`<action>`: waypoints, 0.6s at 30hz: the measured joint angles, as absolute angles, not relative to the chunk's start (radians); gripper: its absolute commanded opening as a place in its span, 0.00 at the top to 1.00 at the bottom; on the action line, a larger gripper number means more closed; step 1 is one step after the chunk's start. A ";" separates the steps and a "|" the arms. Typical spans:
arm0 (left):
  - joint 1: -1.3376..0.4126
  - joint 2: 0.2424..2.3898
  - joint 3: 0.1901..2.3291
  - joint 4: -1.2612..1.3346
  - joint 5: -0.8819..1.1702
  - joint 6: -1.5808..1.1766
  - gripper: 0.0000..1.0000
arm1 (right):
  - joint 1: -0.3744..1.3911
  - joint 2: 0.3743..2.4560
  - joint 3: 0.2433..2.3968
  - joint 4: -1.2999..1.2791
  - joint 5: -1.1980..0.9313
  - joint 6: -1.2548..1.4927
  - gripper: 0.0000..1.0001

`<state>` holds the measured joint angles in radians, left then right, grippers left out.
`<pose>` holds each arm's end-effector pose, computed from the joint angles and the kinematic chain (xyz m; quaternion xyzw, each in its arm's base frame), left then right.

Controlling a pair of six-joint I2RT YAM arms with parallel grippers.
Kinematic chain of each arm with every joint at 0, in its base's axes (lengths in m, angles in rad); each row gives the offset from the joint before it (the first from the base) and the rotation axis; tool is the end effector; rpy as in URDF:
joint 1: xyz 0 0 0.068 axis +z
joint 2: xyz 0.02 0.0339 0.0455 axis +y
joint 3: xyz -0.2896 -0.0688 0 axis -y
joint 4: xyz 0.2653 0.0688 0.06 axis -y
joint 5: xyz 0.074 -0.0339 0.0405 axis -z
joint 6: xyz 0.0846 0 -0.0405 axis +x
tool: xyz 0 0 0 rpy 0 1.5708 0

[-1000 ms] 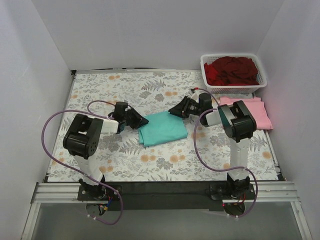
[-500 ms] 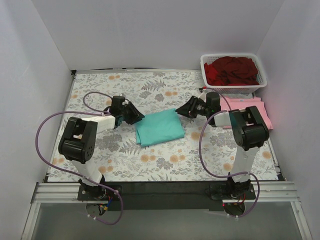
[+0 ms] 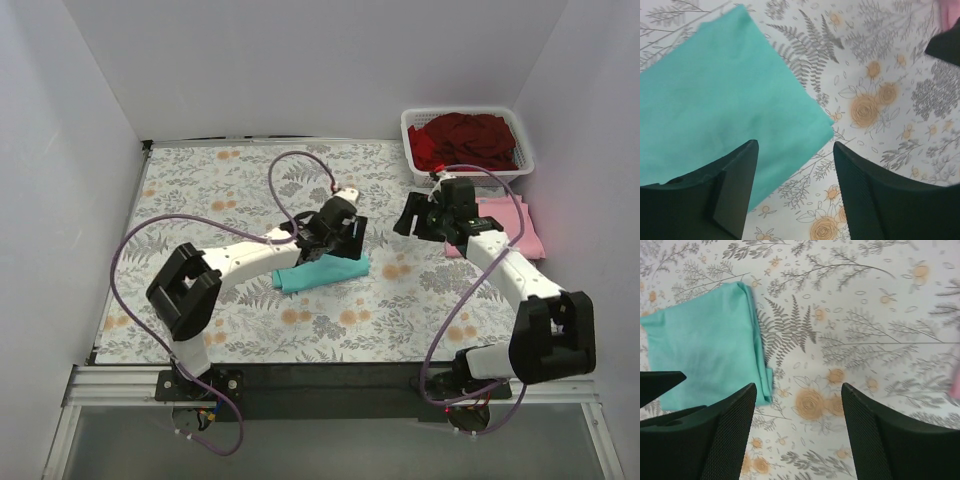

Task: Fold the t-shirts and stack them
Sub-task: Neatly place the folded tshirt to the corner

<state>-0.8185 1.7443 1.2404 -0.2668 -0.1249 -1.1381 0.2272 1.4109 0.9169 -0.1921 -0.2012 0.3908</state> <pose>0.3115 -0.3174 0.2132 -0.1703 0.9037 -0.2903 0.2647 0.3443 0.0970 0.2270 0.0306 0.8997 0.2160 0.3781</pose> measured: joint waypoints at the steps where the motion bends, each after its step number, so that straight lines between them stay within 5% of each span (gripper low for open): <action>1: -0.862 1.768 1.267 -0.289 -0.160 -1.112 0.38 | 0.220 1.371 0.917 -0.233 -0.165 0.374 0.20; 7: -1.028 1.954 1.416 -0.376 -0.318 -0.999 0.37 | 0.164 1.162 0.868 -0.343 -0.109 0.362 0.02; 18: -1.070 2.107 1.514 -0.452 -0.455 -0.881 0.46 | 0.150 1.016 0.680 -0.426 -0.108 0.392 0.02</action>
<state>-1.0698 2.1067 1.5139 -0.4522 -0.4545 -0.8806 0.1497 1.0164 0.6804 -0.4259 -0.1078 0.3920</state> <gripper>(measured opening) 0.554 0.983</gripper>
